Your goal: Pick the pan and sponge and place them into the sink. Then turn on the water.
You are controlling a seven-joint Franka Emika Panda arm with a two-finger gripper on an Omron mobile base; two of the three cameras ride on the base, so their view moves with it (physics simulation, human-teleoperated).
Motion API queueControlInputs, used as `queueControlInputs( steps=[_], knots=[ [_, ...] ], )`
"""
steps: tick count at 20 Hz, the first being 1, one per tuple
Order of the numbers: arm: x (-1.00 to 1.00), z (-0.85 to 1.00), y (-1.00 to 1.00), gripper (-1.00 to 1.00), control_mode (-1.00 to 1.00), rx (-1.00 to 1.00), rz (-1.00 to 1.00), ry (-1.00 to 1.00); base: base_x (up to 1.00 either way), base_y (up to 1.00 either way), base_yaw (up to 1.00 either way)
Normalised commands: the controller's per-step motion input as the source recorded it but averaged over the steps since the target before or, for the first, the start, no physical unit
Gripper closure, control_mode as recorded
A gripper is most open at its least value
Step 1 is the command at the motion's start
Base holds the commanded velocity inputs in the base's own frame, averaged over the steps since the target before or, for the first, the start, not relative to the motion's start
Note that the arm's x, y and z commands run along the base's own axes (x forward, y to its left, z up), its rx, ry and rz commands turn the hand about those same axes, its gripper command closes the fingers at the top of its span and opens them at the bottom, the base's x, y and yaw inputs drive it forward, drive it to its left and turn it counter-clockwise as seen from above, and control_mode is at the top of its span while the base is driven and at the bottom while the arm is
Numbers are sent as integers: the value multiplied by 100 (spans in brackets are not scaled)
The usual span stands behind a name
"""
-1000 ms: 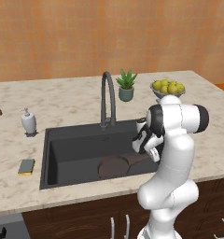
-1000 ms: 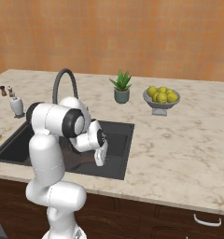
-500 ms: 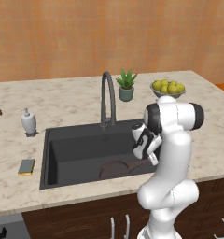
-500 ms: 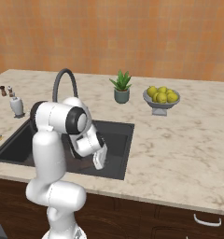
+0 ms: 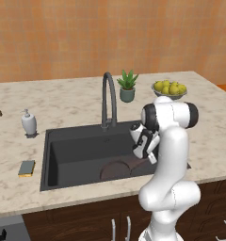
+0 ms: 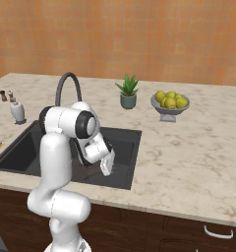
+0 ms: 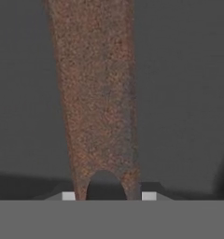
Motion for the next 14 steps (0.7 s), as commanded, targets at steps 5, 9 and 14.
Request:
queueControlInputs(
  steps=[5,9,14],
  knots=[
    [41,-4,0,100,-100,-1,-6,0,0,0,0],
    [0,0,0,-100,-100,0,-2,0,0,0,0],
    [0,0,0,-100,-100,0,0,-1,0,0,0]
  ],
)
